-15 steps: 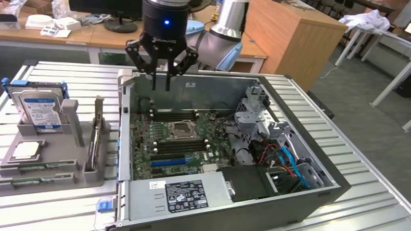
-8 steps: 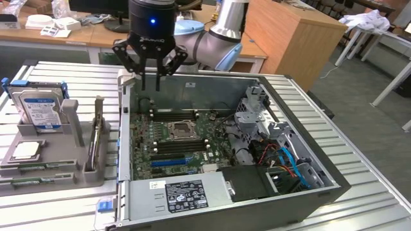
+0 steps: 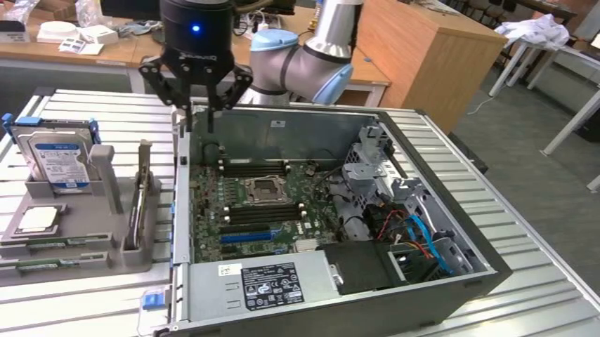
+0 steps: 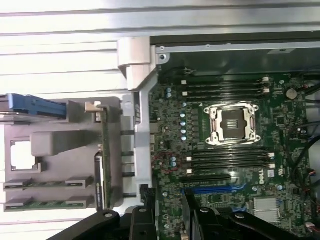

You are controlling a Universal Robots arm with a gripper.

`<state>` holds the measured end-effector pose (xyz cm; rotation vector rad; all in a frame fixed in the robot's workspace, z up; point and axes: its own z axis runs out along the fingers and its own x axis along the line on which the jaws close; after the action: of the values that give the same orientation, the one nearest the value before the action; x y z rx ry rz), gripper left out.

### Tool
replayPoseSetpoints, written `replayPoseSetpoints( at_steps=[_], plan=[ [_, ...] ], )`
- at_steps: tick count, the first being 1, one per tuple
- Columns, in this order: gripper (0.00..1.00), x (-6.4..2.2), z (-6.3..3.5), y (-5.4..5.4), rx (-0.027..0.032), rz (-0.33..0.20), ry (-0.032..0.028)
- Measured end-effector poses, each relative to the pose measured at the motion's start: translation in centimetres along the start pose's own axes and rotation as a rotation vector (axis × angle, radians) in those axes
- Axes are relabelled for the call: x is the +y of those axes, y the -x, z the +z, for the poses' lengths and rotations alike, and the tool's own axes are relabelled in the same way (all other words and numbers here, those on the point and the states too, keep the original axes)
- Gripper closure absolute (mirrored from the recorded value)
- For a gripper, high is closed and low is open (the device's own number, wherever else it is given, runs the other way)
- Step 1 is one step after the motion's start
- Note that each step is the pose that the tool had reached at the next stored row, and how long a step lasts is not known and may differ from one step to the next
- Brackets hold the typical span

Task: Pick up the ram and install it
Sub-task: 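Reach for the ram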

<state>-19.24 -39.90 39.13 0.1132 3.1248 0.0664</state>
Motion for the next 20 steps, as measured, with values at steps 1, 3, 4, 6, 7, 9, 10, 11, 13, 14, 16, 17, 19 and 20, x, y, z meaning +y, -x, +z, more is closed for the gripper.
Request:
replayPoseSetpoints(
  at_steps=[1,3,4,6,7,9,10,11,13,14,16,17,19,20],
  plan=[
    [0.65,-0.03,0.00,-0.4,0.0000,0.000,-0.0001],
    [0.65,-0.08,0.02,-1.1,0.0001,-0.001,-0.0004],
    [0.65,-0.11,0.03,-1.5,0.0001,-0.001,-0.0005],
    [0.65,-0.17,0.06,-2.3,0.0001,-0.002,-0.0009],
    [0.65,-0.19,0.07,-2.6,0.0001,-0.002,-0.0010],
    [0.65,-0.23,0.11,-3.2,0.0001,-0.003,-0.0016],
    [0.65,-0.26,0.13,-3.5,0.0002,-0.003,-0.0019],
    [0.65,-0.28,0.15,-3.8,0.0001,-0.004,-0.0022],
    [0.65,-0.32,0.18,-4.3,0.0002,-0.004,-0.0028],
    [0.65,-0.35,0.19,-4.7,0.0001,-0.005,-0.0032],
    [0.65,-0.40,0.23,-5.4,0.0002,-0.006,-0.0036],
    [0.65,-0.43,0.25,-5.7,0.0001,-0.006,-0.0037],
    [0.65,-0.48,0.30,-6.5,0.0002,-0.007,-0.0040],
    [0.65,-0.51,0.32,-6.9,0.0002,-0.008,-0.0042]
  ],
)
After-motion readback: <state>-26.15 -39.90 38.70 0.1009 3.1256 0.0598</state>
